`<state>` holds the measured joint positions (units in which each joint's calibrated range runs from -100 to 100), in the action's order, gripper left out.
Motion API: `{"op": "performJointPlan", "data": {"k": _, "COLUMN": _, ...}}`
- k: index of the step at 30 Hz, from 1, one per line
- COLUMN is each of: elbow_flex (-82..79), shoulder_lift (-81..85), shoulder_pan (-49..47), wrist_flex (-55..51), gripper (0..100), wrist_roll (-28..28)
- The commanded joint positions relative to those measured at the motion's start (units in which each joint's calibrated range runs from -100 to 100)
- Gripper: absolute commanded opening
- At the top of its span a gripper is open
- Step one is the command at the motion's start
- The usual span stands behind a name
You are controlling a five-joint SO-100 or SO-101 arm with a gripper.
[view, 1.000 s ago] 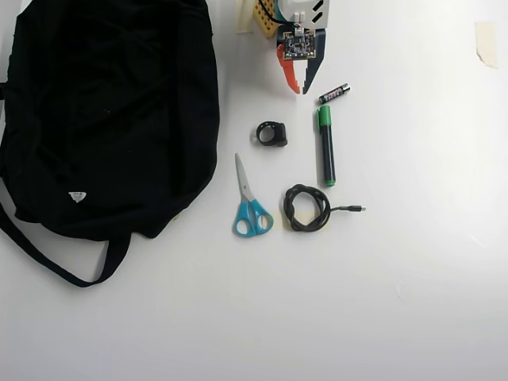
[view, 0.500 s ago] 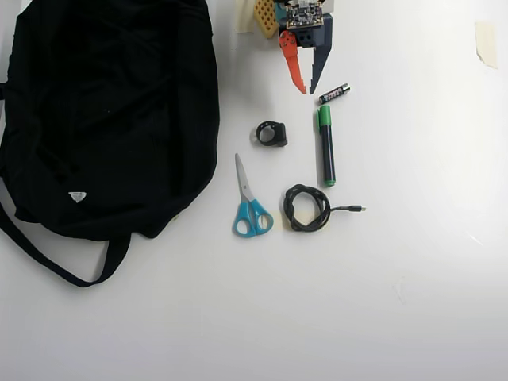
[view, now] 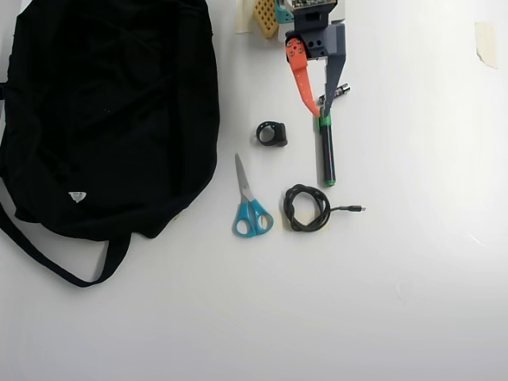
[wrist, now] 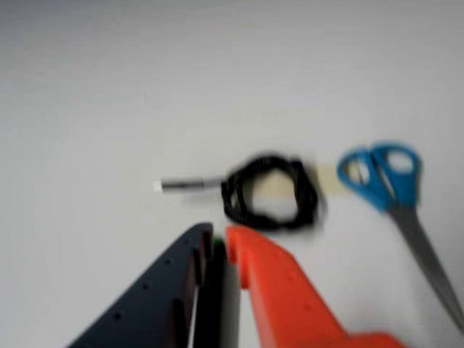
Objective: Put the green marker into the black bag
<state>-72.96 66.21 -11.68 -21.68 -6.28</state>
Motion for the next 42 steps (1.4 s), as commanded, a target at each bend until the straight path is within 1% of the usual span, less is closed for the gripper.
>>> {"op": "performJointPlan", "data": {"k": 1, "elbow_flex": 4.13, "shoulder_lift": -4.38, "shoulder_pan": 0.76, "wrist_flex": 7.04, "gripper": 2, "wrist_roll": 0.35}}
{"op": "performJointPlan", "data": {"k": 5, "elbow_flex": 7.46, "shoulder_lift": -10.19, "shoulder_pan": 1.96, "wrist_flex": 11.09, "gripper": 2, "wrist_roll": 0.35}}
{"op": "performJointPlan", "data": {"k": 13, "elbow_flex": 20.58, "shoulder_lift": -22.64, "shoulder_pan": 3.75, "wrist_flex": 11.61, "gripper": 2, "wrist_roll": 0.46}}
{"op": "performJointPlan", "data": {"k": 15, "elbow_flex": 23.36, "shoulder_lift": -25.3, "shoulder_pan": 3.98, "wrist_flex": 11.61, "gripper": 2, "wrist_roll": 1.87}}
{"op": "performJointPlan", "data": {"k": 18, "elbow_flex": 28.21, "shoulder_lift": -29.7, "shoulder_pan": 3.75, "wrist_flex": 11.61, "gripper": 2, "wrist_roll": 5.54}}
{"op": "performJointPlan", "data": {"k": 32, "elbow_flex": 47.62, "shoulder_lift": -42.89, "shoulder_pan": 4.2, "wrist_flex": 11.0, "gripper": 2, "wrist_roll": 5.33}}
{"op": "performJointPlan", "data": {"k": 42, "elbow_flex": 55.71, "shoulder_lift": -48.62, "shoulder_pan": 4.65, "wrist_flex": 10.92, "gripper": 2, "wrist_roll": 5.33}}
